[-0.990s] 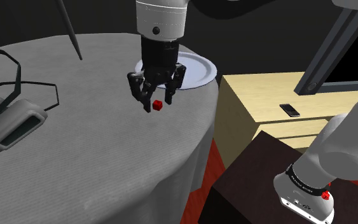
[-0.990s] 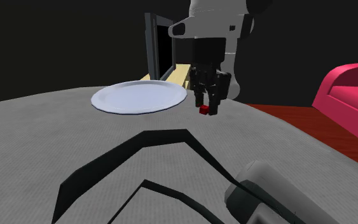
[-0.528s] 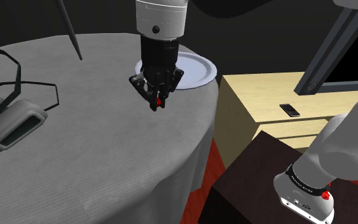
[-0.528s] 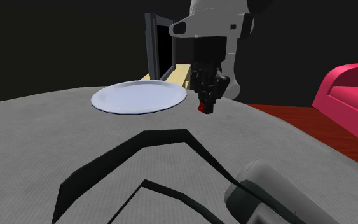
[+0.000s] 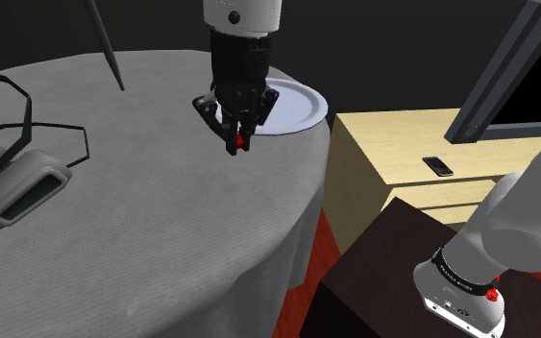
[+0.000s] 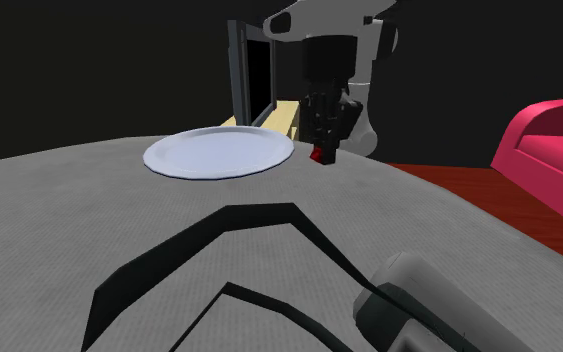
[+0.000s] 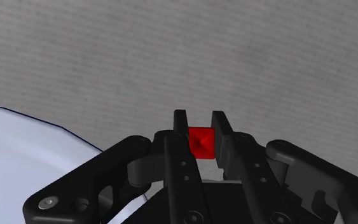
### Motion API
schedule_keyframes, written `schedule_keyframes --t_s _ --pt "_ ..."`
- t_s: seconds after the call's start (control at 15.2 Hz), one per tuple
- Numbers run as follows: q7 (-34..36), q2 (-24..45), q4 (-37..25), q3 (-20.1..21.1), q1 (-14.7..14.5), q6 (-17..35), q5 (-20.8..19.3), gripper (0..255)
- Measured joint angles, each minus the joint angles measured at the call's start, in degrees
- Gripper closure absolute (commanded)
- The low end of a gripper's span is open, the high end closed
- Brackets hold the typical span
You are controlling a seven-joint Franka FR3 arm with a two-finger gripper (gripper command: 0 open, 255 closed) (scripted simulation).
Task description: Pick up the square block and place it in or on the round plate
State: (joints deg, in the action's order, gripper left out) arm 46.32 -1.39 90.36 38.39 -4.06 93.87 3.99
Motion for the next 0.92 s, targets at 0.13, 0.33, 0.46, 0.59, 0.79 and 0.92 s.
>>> schedule_keyframes --t_s 0.13,0.33,0.46,0.59,0.79,0.92 --pt "0.5 0.8 -2.3 0.2 -0.2 -1.6 -0.5 255" --pt "0.5 0.7 -2.8 0.2 -0.2 -2.2 -0.5 0" --pt "2.2 3.3 -5.2 -2.3 2.4 -6.0 6.8 0" --pt "4.4 4.8 -4.0 -6.2 7.1 -10.7 20.0 0" --pt "8.0 4.9 5.1 -11.4 13.9 -15.2 40.6 0" --pt "8.8 4.6 8.4 -12.4 15.2 -15.8 45.9 0"
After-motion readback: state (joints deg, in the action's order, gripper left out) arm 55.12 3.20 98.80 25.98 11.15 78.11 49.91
